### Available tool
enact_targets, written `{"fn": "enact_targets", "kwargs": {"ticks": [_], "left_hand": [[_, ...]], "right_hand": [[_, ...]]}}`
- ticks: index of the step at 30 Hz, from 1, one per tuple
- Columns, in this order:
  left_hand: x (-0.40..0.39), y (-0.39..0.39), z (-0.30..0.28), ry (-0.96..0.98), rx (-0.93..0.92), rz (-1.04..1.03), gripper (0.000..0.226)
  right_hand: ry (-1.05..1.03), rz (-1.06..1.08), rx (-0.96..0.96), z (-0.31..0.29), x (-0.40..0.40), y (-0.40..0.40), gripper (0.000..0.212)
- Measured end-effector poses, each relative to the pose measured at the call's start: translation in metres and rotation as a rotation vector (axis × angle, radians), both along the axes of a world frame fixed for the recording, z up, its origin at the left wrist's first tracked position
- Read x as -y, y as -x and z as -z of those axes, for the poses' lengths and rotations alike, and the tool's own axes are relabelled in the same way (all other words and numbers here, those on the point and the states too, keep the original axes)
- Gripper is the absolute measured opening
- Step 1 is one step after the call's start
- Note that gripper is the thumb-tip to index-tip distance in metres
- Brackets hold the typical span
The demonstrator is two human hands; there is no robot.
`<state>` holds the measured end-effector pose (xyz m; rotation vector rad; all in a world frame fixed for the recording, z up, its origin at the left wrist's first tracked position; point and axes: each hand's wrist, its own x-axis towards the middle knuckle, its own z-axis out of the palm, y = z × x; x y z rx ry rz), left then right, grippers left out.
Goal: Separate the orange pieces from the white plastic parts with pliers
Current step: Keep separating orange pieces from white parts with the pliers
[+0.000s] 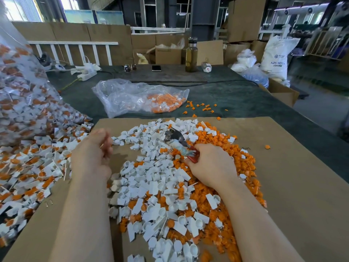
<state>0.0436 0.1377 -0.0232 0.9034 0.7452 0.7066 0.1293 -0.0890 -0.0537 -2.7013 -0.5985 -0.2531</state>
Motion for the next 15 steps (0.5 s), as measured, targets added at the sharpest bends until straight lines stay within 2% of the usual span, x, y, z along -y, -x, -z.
{"fn": "enact_targets", "kwargs": {"ticks": [2, 5, 9, 11, 15], "left_hand": [[0.005, -0.008, 0.002, -0.272, -0.233, 0.068, 0.005], [0.015, -0.012, 0.01, -0.601, -0.457, 0.222, 0.004], [0.023, -0.017, 0.014, -0.974, -0.871, 0.411, 0.026], [0.027, -0.019, 0.014, -1.041, -0.949, 0.449, 0.028], [0.03, -0.021, 0.012, -0.986, -0.865, 0.485, 0.01]], "right_hand": [[0.027, 0.001, 0.0, 0.0, -0.002, 0.0, 0.025], [0.049, -0.006, -0.005, 0.0, -0.004, 0.001, 0.022], [0.043, -0.005, -0.018, -0.001, -0.004, 0.0, 0.019], [0.014, 0.01, -0.016, 0.0, -0.004, 0.0, 0.019], [-0.107, 0.015, -0.016, -0.003, -0.002, 0.0, 0.018]]}}
